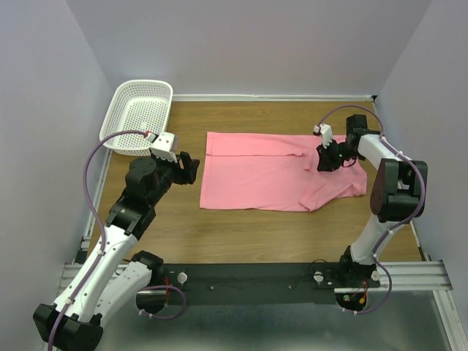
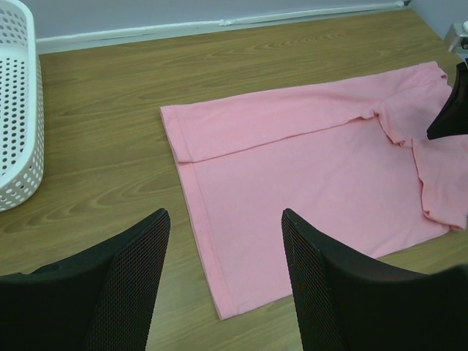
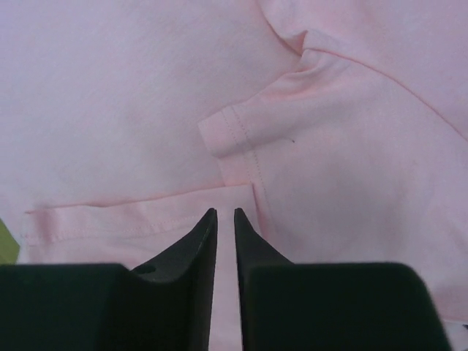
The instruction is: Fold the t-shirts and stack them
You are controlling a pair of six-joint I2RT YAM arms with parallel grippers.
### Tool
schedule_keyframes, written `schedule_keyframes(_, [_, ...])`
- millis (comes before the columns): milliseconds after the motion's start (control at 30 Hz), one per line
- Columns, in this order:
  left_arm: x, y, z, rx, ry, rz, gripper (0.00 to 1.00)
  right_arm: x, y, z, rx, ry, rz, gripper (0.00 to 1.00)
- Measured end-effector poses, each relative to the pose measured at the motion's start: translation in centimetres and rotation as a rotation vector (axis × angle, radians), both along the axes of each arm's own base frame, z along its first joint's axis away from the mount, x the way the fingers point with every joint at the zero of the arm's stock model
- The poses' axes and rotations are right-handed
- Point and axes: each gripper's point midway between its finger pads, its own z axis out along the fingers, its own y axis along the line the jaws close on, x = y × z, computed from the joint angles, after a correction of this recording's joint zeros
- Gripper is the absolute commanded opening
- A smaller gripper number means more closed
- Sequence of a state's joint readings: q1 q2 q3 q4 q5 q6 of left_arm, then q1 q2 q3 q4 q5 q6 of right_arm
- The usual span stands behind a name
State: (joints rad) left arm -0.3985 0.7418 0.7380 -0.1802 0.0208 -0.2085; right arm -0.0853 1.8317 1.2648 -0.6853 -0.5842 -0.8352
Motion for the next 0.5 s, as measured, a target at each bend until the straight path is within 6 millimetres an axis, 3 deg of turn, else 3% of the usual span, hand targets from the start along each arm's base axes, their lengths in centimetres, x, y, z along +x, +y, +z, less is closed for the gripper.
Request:
schedule_keyframes(167, [0.0, -0.2, -0.2, 0.001, 0.008, -0.010, 0.71, 0.0, 0.0, -0.3, 0.000, 0.009, 0.003, 0.39])
schedule_keyframes(367, [0.2, -0.2, -0.4, 0.003, 0.015, -0.010, 0.71, -0.3, 0.0, -2.2, 0.005, 0.062, 0.003, 0.36])
schedule_keyframes(500, [0.3, -0.2, -0.7, 0.006, 0.023, -0.011, 0.71, -0.3, 0.0, -2.5, 0.005, 0.068, 0.007, 0.23])
